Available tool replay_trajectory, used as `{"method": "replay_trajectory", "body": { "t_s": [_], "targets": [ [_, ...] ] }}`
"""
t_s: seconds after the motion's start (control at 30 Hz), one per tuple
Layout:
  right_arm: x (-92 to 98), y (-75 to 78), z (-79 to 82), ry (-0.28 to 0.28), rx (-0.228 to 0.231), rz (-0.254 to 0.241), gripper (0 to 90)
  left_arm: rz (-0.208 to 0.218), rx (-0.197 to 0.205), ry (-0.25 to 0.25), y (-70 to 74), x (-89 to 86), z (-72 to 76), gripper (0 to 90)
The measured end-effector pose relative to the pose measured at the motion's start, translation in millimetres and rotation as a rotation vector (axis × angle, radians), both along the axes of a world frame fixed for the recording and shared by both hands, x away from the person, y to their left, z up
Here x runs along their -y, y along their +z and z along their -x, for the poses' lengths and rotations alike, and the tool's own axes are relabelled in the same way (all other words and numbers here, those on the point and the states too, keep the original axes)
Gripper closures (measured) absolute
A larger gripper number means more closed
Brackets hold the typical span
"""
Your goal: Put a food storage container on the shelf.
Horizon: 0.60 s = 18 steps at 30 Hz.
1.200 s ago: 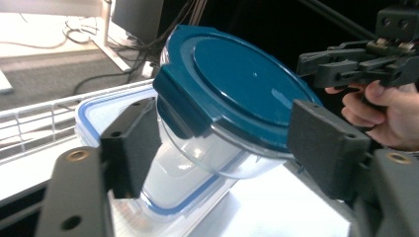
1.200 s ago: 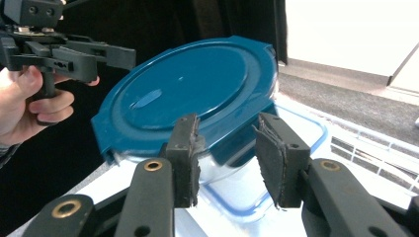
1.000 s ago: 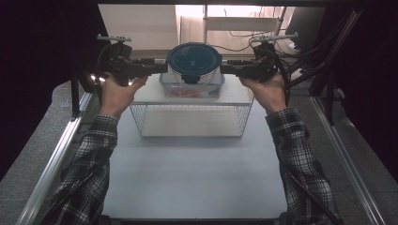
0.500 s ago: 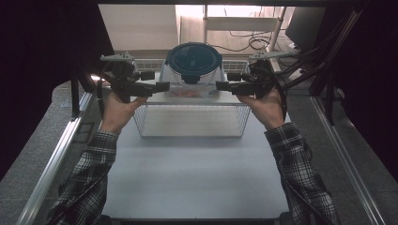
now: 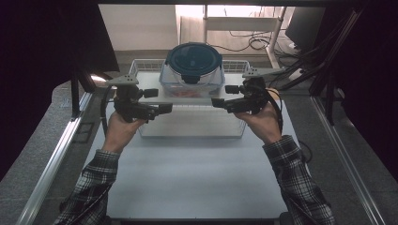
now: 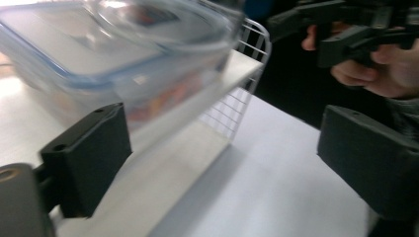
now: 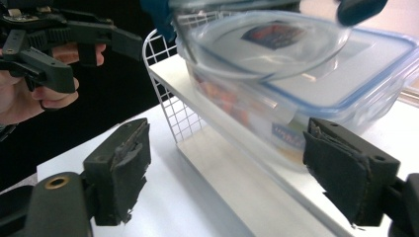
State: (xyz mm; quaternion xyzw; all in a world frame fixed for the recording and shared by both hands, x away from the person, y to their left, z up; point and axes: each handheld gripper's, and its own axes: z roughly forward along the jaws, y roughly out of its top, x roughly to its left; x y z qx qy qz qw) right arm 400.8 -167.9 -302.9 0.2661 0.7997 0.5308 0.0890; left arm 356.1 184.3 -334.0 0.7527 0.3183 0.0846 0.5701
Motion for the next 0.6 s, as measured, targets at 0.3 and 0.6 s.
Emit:
{"method": "replay_trajectory", "body": {
  "t_s": [0.3,0.6],
  "targets": [
    [-2.0,-27.6,18.8,0.008,0.019,0.044,10.0,-0.061,0.026,0.014,-18.5,10.0,18.1,4.9],
    [3.9,-53.3,37.0,0.01,0.019,0.067,5.6,-0.074,0.026,0.012,-40.0,20.2,37.6,0.7]
  ]
}}
